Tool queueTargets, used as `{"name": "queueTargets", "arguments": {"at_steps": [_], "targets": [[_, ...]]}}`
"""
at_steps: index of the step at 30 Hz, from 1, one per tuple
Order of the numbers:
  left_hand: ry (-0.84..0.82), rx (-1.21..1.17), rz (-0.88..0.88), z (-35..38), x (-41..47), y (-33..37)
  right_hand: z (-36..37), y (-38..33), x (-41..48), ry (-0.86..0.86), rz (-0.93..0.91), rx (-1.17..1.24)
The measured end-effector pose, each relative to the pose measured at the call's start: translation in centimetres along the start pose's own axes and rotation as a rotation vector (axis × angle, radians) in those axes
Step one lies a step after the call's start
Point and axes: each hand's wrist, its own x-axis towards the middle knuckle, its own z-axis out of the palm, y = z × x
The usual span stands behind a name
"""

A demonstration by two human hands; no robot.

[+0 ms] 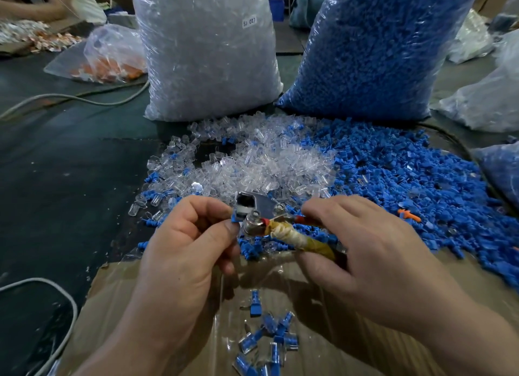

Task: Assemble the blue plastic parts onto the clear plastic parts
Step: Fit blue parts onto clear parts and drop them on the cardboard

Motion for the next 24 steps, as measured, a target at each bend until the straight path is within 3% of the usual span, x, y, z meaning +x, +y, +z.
{"name": "queueTargets", "arguments": {"at_steps": [14, 24], "targets": [[-0.044, 0.205, 0.133, -0.61, 0.33, -0.19, -0.16, 0.48, 0.29, -0.091, -0.043, -0.048], [0.032, 0.234, 0.159, 0.00, -0.19, 0.19, -0.21, 0.64, 0.11, -0.042, 0.002, -0.001]]}}
